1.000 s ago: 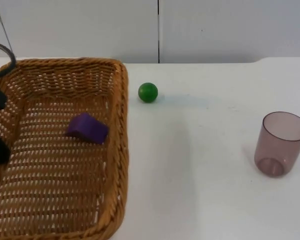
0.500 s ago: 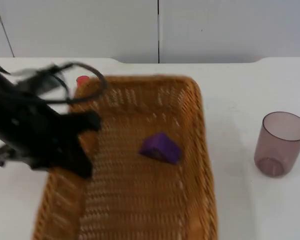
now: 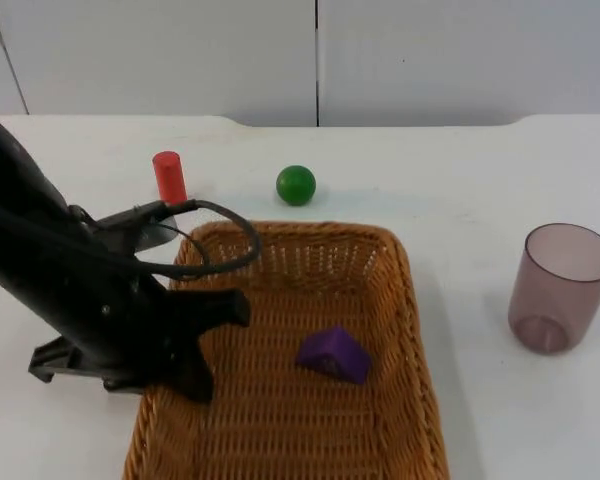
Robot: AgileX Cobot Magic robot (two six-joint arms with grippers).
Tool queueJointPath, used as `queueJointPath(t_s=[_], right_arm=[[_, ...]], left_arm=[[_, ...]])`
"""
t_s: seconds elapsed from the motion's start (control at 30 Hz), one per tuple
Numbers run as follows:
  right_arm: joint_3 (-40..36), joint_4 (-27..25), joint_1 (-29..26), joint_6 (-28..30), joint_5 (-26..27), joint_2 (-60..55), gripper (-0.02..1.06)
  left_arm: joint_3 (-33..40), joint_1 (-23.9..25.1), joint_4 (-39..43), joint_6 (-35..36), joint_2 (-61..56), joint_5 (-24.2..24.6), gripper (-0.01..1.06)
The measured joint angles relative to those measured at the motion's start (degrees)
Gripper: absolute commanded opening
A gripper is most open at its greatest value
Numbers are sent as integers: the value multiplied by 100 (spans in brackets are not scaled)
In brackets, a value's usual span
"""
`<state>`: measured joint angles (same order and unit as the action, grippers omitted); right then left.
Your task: Pick up the basket with the left hand and place the triangular block into the basket with the right hand.
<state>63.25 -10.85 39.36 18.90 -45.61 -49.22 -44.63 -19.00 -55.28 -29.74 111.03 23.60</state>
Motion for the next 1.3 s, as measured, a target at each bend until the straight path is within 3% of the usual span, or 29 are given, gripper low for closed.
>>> queueJointPath(t_s=[0.07,0.1,0.13,0.17,0.2,0.4,0.8,1.3], right_arm=[[0,0,0,0,0,0,83],[0,0,0,0,0,0,83],[0,0,0,0,0,0,83],[0,0,0,0,0,0,83],[0,0,0,0,0,0,83],[0,0,0,0,0,0,83],[0,11,0,0,181,0,83],[-117,24,0,-51,250,116,83]], left_arm=[[0,0,-12,0,0,-11,62],[0,0,-24,0,0,-27,62],[0,0,-32,0,0,-41,87],[0,0,-32,0,0,-41,102],[0,0,-32,0,0,-41,105],[0,131,296,0,-239,-45,105],[13,1038,1285,101,-2594,254,105],[13,1162,2005,141,-6036,1534,105]])
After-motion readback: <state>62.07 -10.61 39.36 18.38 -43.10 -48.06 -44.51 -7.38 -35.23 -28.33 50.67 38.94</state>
